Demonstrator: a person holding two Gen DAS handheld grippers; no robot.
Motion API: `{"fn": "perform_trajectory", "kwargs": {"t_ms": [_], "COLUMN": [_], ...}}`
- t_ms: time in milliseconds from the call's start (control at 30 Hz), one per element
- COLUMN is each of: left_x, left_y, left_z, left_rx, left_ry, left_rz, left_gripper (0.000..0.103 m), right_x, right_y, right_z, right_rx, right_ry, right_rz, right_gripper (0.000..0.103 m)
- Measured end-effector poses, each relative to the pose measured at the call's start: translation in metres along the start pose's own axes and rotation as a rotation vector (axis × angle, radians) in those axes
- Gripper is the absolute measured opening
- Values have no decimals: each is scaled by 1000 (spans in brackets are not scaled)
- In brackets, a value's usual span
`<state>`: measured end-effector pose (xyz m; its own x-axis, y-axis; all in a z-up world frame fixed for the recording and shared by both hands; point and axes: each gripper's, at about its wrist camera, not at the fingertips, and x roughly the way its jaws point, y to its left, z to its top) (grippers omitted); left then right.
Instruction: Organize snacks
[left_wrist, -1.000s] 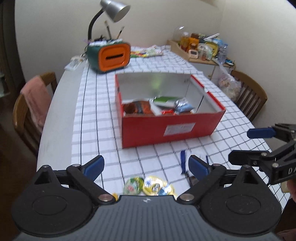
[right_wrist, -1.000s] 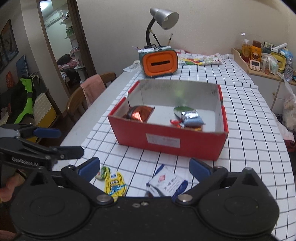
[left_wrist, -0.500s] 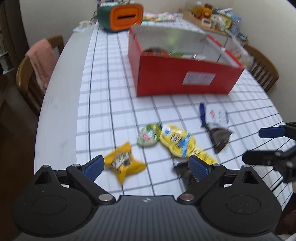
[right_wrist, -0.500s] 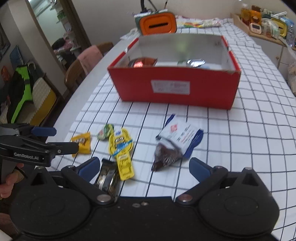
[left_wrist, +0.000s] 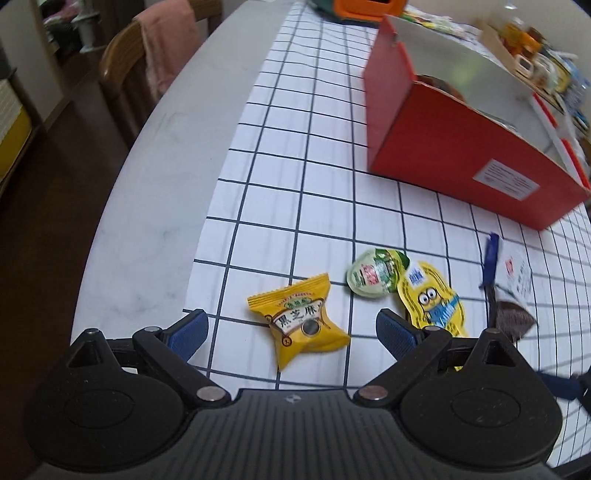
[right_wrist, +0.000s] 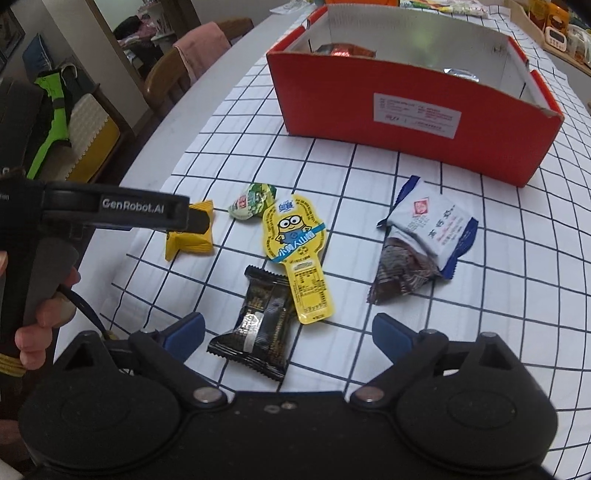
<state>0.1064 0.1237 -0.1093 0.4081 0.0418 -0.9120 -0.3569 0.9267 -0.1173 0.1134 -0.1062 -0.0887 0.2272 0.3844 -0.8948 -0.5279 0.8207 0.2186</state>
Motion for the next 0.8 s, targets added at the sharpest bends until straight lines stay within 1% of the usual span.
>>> {"fn": "perform_trajectory", "kwargs": {"t_ms": [33,100,133,200,267,300,400,433,467,500,600,667,800], "left_x": [2,7,8,12,15,17,21,23,24,24,23,22,20], "left_y": [-1,-1,0,2,3,4,1,1,0,-1,-2,-1,4], "left_z": [1,2,3,5,7,7,7,7,8,8,8,7,4], "left_rx": [-11,-38,-52,-80,-101,-107,-104,-102,-99,-92,-80,-73,-76], "left_ry": [5,14,17,31,48,54,65,69,71,66,61,55,45], "left_rz": [0,-6,-10,-10,-20,-18,-1,6,11,15,18,25,9], "left_gripper": [97,97,97,91,81,79,70,64,61,61,55,47,46], "right_x": [5,14,18,23,23,23,25,26,27,27,29,28,27], "right_y": [0,0,0,1,2,3,7,8,9,9,8,7,5], "right_z": [2,3,3,1,0,-1,-1,0,0,0,-2,-3,-4], "right_rx": [19,60,80,99,107,109,100,98,97,97,103,112,127], "right_ry": [15,50,66,82,77,75,78,79,80,80,81,82,75], "right_rz": [3,15,18,26,47,60,59,57,58,60,59,64,69], "right_gripper": [94,88,86,82,80,78,73,72,68,64,55,50,41]}}
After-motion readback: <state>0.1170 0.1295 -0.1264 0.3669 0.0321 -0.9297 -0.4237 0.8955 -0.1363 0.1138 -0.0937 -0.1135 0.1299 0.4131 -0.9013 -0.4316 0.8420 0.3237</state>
